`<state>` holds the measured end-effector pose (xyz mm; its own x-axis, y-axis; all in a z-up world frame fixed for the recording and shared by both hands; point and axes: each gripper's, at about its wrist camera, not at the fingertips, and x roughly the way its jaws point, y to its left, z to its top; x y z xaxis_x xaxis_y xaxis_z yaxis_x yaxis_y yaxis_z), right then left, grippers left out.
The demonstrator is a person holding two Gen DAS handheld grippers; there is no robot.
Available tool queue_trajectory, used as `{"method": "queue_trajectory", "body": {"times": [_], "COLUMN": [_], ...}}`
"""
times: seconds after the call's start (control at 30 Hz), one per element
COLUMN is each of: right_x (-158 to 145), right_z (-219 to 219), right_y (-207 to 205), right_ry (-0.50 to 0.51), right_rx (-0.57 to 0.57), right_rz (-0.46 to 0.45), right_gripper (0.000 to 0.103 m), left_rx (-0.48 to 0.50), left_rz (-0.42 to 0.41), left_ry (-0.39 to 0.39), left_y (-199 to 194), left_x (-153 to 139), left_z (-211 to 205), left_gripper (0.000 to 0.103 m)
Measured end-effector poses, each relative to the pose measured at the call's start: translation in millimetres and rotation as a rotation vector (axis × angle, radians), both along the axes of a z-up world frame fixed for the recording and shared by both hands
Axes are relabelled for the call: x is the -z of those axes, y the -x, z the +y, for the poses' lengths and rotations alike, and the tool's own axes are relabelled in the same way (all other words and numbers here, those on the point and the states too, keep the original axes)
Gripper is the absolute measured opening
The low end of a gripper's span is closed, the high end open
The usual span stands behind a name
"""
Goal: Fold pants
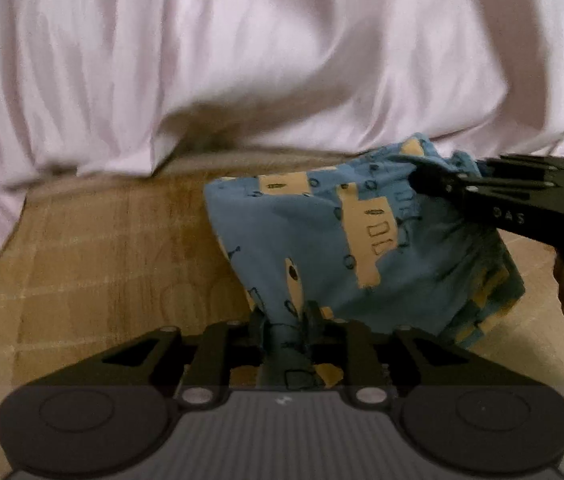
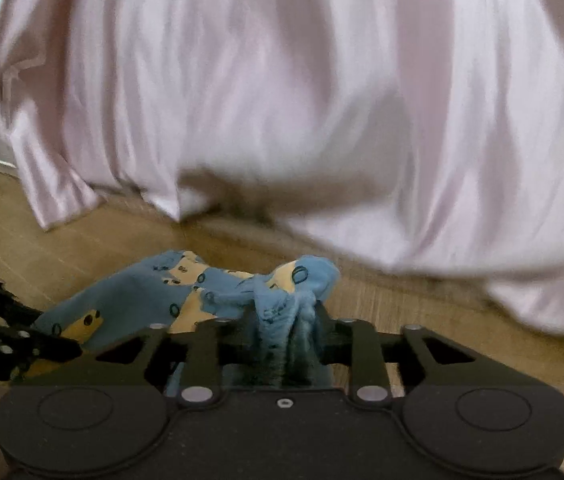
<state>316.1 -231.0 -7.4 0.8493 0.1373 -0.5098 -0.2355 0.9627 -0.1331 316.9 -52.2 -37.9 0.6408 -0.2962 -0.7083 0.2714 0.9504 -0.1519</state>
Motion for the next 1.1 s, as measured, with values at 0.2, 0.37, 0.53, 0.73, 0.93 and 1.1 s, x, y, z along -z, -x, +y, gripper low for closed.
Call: {"method": "queue_trajectory", "body": {"times": [0.2,0.37,0.53,0.73,0.93,1.1], "right_x": [20,2,-15,-22,-14,-7], "right_z": [-10,-16,-13,7,25,29], "right_y": [40,114,185,244,270,270], "right_ry": [-0.006,-0.077,-0.158,-0.206,-0.208,-0.243], "right_rx": [0.096,0.159,0.243,0.300,0.293,0.291], "right_rz": [-0.063,-0.106,-0.121,-0.084,-0.049,-0.023], "right_gripper": [0.089,0.099,0.102,0.102,0.102,0.102], "left_rx": [-0.126,-0.238,-0.253,-0.200,-0.178,-0.192], "left_rz": [0.051,0.000,-0.054,-0.135,-0.112,-0.084], "left_ry": [0.042,0.073,0.050,-0.053,-0.078,-0.056], "left_y": [7,50,98,161,190,192], "left_x": [30,9,-20,-35,-30,-25], "left_z": [27,43,43,38,40,44], "left_gripper": [0.072,0.095,0.103,0.103,0.103,0.103]}}
